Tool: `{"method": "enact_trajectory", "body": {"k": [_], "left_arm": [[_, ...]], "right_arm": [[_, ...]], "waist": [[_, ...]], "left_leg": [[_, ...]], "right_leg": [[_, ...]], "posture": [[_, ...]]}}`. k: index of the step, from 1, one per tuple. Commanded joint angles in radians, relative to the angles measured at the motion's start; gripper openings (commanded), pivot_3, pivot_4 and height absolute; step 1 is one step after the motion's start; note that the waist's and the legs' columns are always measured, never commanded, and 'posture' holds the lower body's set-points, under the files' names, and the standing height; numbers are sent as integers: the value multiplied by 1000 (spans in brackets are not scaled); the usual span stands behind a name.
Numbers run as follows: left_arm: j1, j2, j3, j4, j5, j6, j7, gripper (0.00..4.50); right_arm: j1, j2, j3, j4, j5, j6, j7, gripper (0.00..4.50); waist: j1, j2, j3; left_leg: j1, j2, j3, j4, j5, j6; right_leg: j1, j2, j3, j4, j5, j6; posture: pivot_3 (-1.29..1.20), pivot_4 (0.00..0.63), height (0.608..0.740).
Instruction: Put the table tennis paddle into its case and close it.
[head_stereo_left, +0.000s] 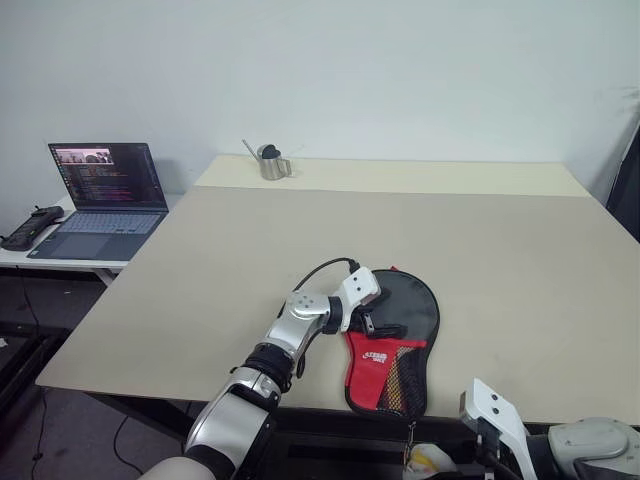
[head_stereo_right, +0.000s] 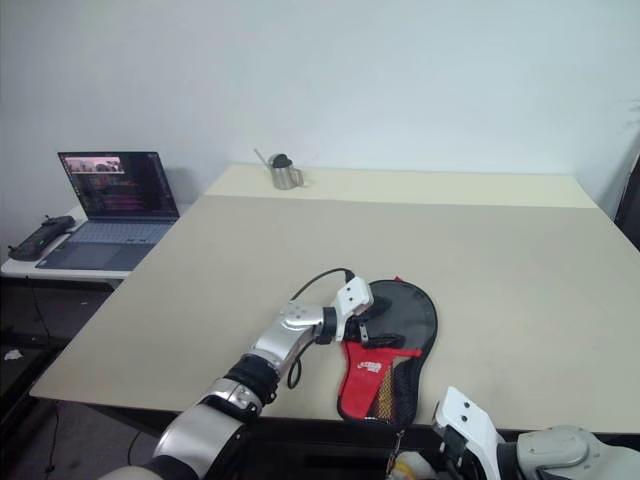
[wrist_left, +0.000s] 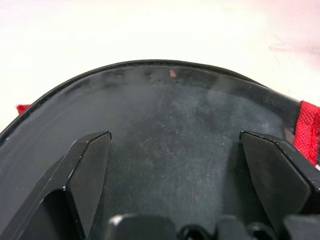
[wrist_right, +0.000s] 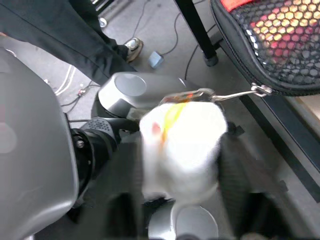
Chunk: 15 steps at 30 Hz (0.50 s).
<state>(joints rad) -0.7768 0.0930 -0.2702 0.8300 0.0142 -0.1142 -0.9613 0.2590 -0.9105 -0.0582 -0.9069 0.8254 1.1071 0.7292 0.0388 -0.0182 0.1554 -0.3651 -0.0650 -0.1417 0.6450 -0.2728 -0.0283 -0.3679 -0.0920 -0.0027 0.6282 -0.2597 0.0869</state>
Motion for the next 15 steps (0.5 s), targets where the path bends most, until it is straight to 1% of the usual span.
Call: {"method": "enact_trajectory", "body": {"k": [1, 3, 4, 6, 9, 13, 15], "left_arm": [[39, -18, -47, 65, 54, 18, 11, 4500], [39, -20, -45, 65, 53, 17, 13, 4500], [40, -21, -45, 65, 53, 17, 14, 4500], [41, -21, -43, 64, 51, 16, 14, 4500], [54, -12, -33, 36, 38, 22, 5, 4500], [85, 17, -27, -31, 23, 36, -24, 4500], [107, 39, -21, -80, 9, 51, -39, 4500]], "right_arm": [[8, -19, -21, -30, 42, -19, 20, 3532], [4, -28, -21, -28, 41, -34, 21, 4305], [-6, -27, -22, -23, 36, -42, 16, 4457], [-35, -21, -29, -7, 31, -62, 10, 4457], [-225, 26, -79, 140, 37, -97, -14, 4457], [-362, 66, -61, 307, -82, -216, -27, 4457], [-410, 113, -66, 389, -126, -304, -23, 4457]], "waist": [[0, 0, 0], [0, 0, 0], [0, 0, 0], [0, 0, 0], [-11, -1, 0], [-12, 1, 0], [-15, 1, 0]], "left_leg": [[0, 0, 0, 0, 0, 0], [0, 0, 0, 0, 0, 0], [0, 0, 0, 0, 0, 0], [0, 0, 0, 0, 0, 0], [1, 1, 1, 0, 0, 0], [1, 1, 0, -1, 0, 0], [0, 2, 0, -2, 0, 0]], "right_leg": [[0, 0, 0, 0, 0, 0], [0, 0, 0, 0, 0, 0], [0, 0, 0, 0, 0, 0], [0, 0, 0, 0, 0, 0], [1, 0, 0, 0, 0, 0], [0, 1, 0, 0, 0, 1], [-2, 2, 0, 0, 0, 0]], "posture": [[0, 150, 740], [0, 150, 740], [0, 150, 740], [0, 150, 740], [0, 150, 740], [0, 150, 740], [0, 150, 740]]}}
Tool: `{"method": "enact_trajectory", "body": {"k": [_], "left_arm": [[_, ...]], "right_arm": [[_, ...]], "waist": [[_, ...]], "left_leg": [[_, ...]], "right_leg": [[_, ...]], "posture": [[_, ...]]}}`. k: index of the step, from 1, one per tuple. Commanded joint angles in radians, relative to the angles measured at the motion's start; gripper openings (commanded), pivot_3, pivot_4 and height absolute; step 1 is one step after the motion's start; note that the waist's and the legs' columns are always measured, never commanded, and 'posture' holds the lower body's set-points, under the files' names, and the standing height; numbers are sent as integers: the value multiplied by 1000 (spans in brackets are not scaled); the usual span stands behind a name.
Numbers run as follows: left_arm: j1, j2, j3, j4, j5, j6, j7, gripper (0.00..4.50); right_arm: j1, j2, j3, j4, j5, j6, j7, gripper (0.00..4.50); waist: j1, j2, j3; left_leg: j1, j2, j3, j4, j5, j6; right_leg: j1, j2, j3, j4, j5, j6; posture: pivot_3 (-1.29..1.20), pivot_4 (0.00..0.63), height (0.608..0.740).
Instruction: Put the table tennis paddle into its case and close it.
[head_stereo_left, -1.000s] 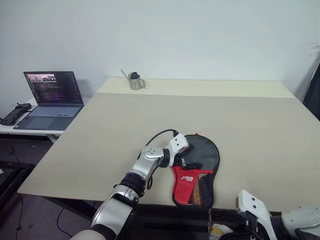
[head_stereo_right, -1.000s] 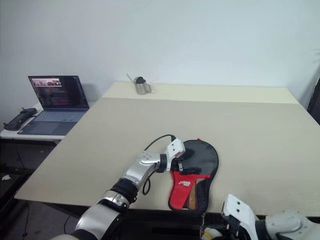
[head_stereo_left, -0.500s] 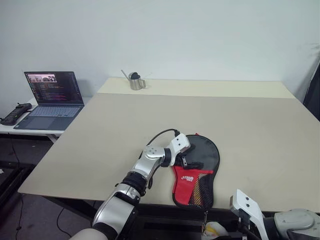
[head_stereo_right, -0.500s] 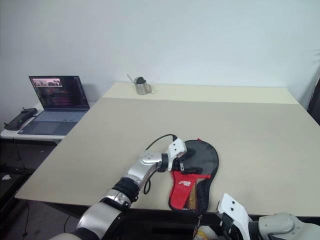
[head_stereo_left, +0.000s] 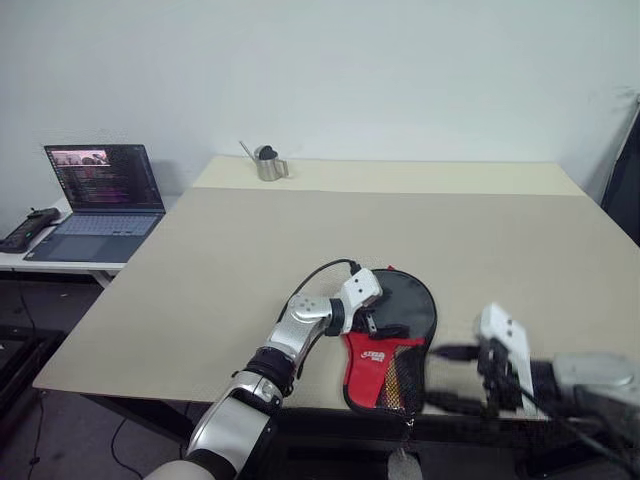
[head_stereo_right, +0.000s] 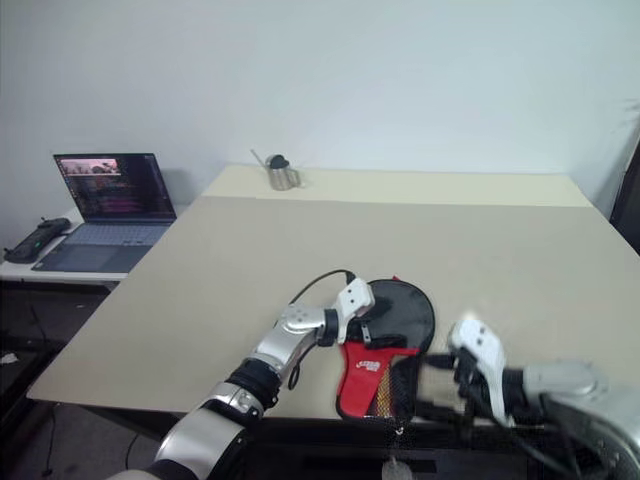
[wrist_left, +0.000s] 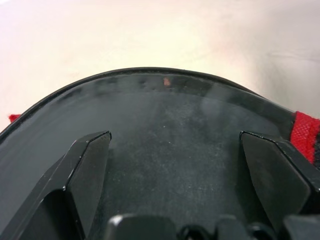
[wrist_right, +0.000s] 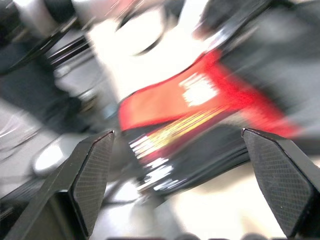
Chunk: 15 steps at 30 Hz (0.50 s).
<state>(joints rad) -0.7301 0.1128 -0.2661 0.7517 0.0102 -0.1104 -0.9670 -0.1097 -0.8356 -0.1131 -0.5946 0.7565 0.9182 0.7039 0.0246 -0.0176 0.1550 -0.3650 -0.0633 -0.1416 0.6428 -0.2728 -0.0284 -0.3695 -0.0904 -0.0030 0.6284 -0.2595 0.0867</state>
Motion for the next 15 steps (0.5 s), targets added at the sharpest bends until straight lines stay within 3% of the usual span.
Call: {"method": "enact_trajectory", "body": {"k": [1, 7, 15], "left_arm": [[69, 26, -22, -21, 8, 56, -37, 4500], [145, 102, 8, -213, -54, 129, -71, 4500], [266, 314, 166, -555, -188, 284, -63, 4500]], "right_arm": [[-57, 60, -15, 104, -71, -151, 7, 4457], [-143, 96, 26, 243, -138, -254, 71, 4457], [-249, 162, 83, 502, -263, -434, 153, 4457]], "waist": [[-3, 0, 0], [-24, 1, 1], [-56, 3, 7]], "left_leg": [[0, 0, 0, 0, 0, 0], [0, 0, 3, 0, -3, -4], [0, 2, 7, 0, -7, -1]], "right_leg": [[-1, 0, 0, 0, 0, 0], [-4, 0, 7, 0, 1, -6], [-10, 4, 15, 4, 0, -7]], "posture": [[0, 150, 740], [0, 150, 740], [0, 150, 740]]}}
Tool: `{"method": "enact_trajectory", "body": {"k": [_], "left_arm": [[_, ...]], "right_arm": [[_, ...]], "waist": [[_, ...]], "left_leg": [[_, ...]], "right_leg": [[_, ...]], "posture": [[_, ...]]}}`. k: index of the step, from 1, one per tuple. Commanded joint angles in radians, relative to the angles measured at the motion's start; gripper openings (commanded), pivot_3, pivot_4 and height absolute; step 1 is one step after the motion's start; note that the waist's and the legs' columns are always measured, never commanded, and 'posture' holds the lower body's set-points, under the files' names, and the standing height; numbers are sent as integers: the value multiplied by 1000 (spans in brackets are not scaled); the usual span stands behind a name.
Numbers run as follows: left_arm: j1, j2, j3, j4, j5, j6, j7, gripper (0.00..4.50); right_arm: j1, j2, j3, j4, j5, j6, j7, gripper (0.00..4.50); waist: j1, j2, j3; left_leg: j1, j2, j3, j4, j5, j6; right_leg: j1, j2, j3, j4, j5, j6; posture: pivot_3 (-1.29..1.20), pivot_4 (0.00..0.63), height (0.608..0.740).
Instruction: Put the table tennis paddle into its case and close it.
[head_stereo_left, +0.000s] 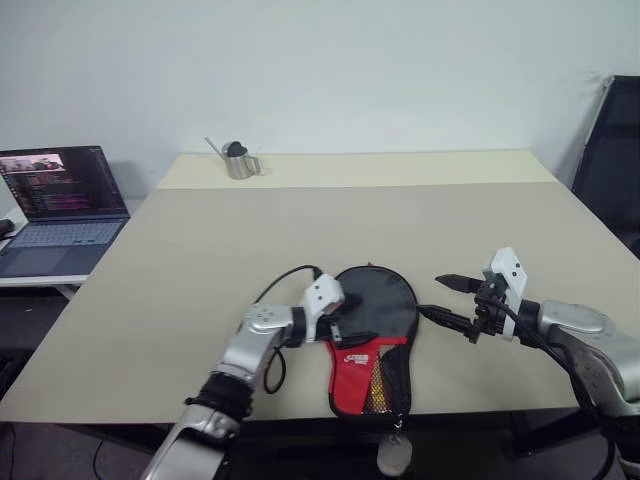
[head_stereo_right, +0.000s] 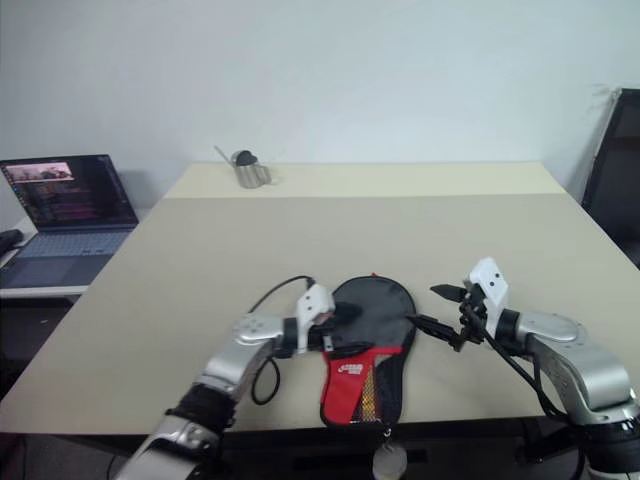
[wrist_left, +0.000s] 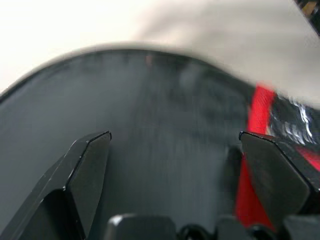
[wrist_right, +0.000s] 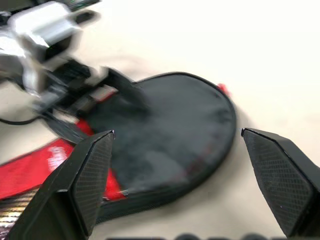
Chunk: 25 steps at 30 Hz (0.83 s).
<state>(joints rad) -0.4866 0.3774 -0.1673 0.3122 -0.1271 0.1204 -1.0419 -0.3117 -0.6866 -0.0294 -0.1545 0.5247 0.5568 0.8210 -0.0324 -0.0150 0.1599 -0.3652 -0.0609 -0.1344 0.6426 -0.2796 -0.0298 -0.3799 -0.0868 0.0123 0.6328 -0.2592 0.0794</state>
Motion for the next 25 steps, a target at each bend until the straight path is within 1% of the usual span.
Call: {"method": "enact_trajectory", "body": {"k": [1, 6, 8, 12, 16, 20, 25], "left_arm": [[36, 69, 87, -149, -62, 71, 21, 4500], [116, 126, 164, -296, -95, 133, 94, 4500], [144, 132, 181, -336, -99, 149, 123, 4500], [247, 138, 235, -451, -109, 174, 202, 4500], [233, 115, 182, -477, -70, 196, 270, 4500], [217, 108, 174, -439, -47, 179, 316, 4500], [249, 91, 157, -428, -32, 168, 351, 4500]], "right_arm": [[-61, 19, 1, 98, -41, -91, 48, 4457], [-139, 39, 3, 275, -89, -168, 101, 4457], [-163, 39, 5, 331, -107, -192, 121, 4457], [-233, 26, 8, 488, -160, -249, 156, 4457], [-327, -20, -13, 710, -213, -349, 215, 4457], [-371, -34, -8, 782, -245, -393, 241, 4457], [-356, -45, -6, 744, -250, -364, 258, 4457]], "waist": [[1, 0, 3], [6, 1, 5], [7, 1, 5], [5, 1, 5], [8, 2, 6], [6, 3, 6], [1, 3, 6]], "left_leg": [[0, 0, 0, 0, 0, 0], [-2, 0, 2, 1, 0, 0], [-4, -1, 2, 1, 0, -1], [-7, 0, 3, 1, 0, -2], [-7, -1, 3, 2, 0, -1], [-7, -1, 3, 2, 0, -1], [-6, 0, 5, 2, 1, -3]], "right_leg": [[0, 0, 0, 0, 0, 0], [-5, 0, 3, 2, 0, 0], [-6, -1, 3, 2, 0, 0], [-9, -1, 4, 2, 0, 0], [-9, -1, 4, 3, 0, -1], [-9, -1, 3, 5, 0, -2], [-10, -1, 5, 7, -1, -2]], "posture": [[0, 150, 740], [0, 150, 740], [0, 150, 740], [0, 150, 740], [0, 150, 740], [0, 150, 740], [0, 150, 740]]}}
